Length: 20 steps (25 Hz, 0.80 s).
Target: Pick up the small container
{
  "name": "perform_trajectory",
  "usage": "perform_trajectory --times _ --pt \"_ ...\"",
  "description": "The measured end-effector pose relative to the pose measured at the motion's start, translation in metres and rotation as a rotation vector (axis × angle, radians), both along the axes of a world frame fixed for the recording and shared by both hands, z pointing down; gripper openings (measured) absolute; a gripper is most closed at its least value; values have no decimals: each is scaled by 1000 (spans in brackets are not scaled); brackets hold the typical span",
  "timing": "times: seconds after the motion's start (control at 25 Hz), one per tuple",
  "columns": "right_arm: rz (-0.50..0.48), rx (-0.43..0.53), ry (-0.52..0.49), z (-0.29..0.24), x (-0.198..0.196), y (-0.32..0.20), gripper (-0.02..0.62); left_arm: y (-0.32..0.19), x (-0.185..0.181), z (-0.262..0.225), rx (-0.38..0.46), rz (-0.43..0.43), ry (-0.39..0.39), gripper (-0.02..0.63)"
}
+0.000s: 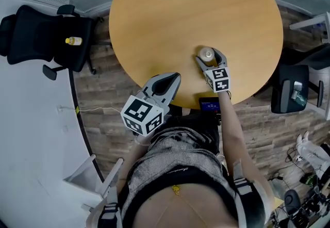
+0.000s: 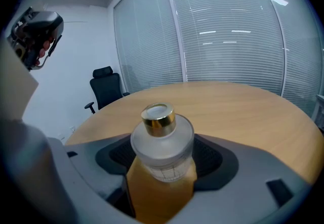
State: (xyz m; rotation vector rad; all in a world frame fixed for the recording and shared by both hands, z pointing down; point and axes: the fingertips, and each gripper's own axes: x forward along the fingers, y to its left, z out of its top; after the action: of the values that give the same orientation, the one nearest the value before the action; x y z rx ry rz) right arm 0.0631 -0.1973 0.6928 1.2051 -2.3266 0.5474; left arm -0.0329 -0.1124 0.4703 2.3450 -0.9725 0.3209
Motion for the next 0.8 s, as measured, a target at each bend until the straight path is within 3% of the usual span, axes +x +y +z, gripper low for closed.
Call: perform_trajectory --times 0.8 --pt "-114 -49 33 -1 0 17 339 8 7 -7 23 13 13 5"
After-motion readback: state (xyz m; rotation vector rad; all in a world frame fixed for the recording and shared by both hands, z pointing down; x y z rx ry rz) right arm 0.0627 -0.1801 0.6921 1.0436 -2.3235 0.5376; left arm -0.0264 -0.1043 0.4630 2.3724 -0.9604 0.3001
